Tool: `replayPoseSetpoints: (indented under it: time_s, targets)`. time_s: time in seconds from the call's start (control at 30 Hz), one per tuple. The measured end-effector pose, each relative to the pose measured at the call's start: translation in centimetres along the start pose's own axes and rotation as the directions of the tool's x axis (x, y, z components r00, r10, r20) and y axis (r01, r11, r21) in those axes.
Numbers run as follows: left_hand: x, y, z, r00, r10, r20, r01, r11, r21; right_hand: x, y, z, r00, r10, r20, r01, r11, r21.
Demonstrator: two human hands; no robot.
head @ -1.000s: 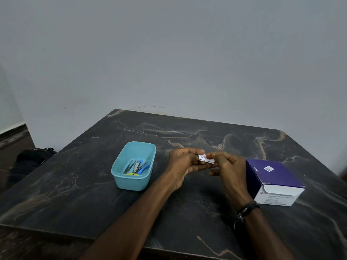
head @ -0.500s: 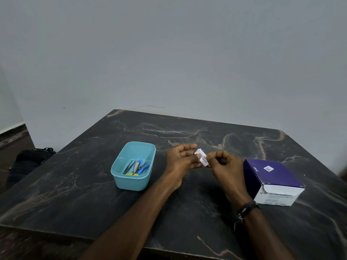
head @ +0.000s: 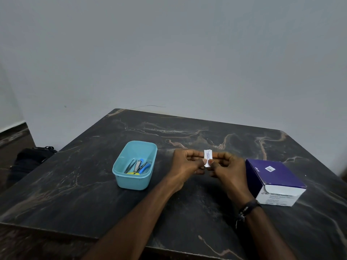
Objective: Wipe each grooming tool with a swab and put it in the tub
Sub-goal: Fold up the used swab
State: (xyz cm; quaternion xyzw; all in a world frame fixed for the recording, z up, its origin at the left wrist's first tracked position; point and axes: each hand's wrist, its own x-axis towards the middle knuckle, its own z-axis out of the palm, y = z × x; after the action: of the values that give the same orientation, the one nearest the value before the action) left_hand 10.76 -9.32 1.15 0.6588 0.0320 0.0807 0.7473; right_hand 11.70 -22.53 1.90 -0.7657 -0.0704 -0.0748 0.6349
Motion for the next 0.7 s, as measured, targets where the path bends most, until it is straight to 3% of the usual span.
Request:
replayPoseSetpoints:
  time_s: [0.33,0.7]
  targets:
    - [0.0,0.0,-0.3,1.000,0.028,-0.013,-0.026,0.990,0.135,-0.3,-1.4,-0.2,0.978,0.166,0.126,-0.177,0.980,0.087]
    - [-0.1,0.6,-0.2,1.000,-0.014,0.005,0.014,1.000,-0.002,-0.7,-1.8,-0.1,0.981,0.141,0.134,-0.168,0.963,0.210]
